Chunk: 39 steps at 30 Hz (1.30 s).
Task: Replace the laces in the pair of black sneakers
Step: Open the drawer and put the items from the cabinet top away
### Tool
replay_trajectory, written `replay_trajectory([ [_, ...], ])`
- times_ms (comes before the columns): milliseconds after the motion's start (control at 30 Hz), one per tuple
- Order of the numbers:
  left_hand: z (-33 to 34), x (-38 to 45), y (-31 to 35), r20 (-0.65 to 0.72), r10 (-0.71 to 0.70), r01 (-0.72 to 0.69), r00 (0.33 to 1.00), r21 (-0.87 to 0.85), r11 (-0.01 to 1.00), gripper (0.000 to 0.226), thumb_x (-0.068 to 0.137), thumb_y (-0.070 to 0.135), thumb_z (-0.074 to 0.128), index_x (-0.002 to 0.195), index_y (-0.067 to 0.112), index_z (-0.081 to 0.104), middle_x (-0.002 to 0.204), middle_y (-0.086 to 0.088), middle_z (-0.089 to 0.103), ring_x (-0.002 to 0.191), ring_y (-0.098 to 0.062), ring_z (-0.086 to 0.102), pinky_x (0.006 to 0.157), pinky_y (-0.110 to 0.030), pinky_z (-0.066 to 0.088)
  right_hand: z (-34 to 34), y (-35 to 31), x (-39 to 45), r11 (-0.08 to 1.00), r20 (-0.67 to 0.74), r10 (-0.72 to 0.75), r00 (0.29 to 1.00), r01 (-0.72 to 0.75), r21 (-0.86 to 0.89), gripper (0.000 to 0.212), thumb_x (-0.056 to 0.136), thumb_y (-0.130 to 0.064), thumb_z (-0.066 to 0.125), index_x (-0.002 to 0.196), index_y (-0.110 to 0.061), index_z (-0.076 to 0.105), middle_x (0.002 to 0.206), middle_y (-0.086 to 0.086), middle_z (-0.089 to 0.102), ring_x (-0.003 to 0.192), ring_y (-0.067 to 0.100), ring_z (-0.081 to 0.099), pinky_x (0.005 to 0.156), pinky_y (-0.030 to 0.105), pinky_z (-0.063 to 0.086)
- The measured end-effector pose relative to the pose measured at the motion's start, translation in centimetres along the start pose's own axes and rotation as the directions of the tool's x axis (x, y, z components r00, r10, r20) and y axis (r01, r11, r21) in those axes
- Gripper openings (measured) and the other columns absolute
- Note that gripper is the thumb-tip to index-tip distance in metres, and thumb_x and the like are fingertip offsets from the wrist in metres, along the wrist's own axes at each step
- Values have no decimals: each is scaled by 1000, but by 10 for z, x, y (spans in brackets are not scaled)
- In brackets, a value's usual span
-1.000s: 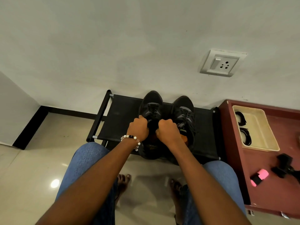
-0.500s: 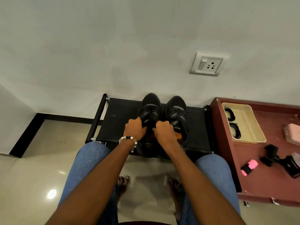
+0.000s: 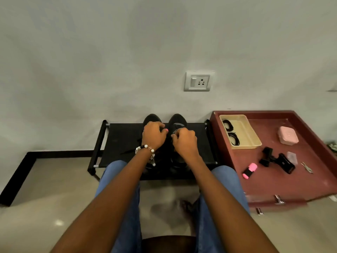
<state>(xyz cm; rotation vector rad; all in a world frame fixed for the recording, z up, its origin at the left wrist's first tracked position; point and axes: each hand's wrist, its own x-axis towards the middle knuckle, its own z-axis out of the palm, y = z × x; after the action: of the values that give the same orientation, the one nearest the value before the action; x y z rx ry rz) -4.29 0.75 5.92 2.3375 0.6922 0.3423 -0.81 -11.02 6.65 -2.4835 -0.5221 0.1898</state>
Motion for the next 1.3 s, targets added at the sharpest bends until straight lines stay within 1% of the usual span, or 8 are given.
replay_trajectory([
  [233,34,-41,97,100,132,-94,986,-314,945,13,89,11,63,94,12,75,83,-4,74,72,-15,69,82,-29,56,-100,70,-45,966,-332,179,926,-101,239,20,90,-22,62,85,-7,75,85,15,73,85,33,65,72,33,47],
  [467,124,-93,194,349,327,-167,878,-417,893,14,91,4,62,100,6,72,80,-4,71,61,-11,66,64,-18,56,-144,213,-79,864,-372,454,810,-298,406,20,84,-25,61,74,-10,70,73,8,72,70,32,69,68,50,57],
  [600,190,-116,220,499,382,-229,778,-341,912,16,87,5,63,95,13,73,80,0,70,70,-11,63,73,-26,54,-144,286,-104,723,-360,673,646,-473,503,22,88,-26,63,76,-9,70,75,10,71,76,34,69,70,48,57],
  [767,272,-137,223,642,419,-404,641,-182,896,21,84,3,62,100,10,72,100,-4,71,93,-18,65,90,-34,53,-128,365,-136,521,-283,853,439,-676,521,16,90,-8,61,98,0,72,103,20,70,105,38,60,86,35,47],
  [933,319,-145,207,650,545,-732,529,24,681,31,89,20,57,119,17,65,121,-4,57,113,-25,48,97,-35,37,-85,419,-132,530,-102,834,543,-736,421,31,89,-16,66,117,-4,67,116,19,68,115,38,58,94,35,44],
  [1033,332,-147,195,635,561,-770,530,83,633,41,88,23,59,129,23,56,131,0,46,123,-22,40,100,-34,32,-67,427,-113,591,-86,793,603,-726,352,35,90,-15,64,124,-5,63,121,16,67,115,36,58,94,32,43],
  [1167,343,-146,182,585,598,-793,547,136,593,54,73,21,77,124,25,60,126,-1,54,116,-23,52,93,-40,41,-49,440,-97,567,-163,823,545,-768,298,22,91,-16,61,109,-4,68,110,18,69,99,37,63,84,36,50],
  [1300,347,-149,179,543,605,-777,582,150,612,61,59,22,86,116,26,65,120,-2,60,107,-24,59,86,-40,48,-49,450,-97,593,-176,804,568,-785,179,28,88,-23,68,110,-5,68,107,18,68,98,36,61,83,37,50],
])
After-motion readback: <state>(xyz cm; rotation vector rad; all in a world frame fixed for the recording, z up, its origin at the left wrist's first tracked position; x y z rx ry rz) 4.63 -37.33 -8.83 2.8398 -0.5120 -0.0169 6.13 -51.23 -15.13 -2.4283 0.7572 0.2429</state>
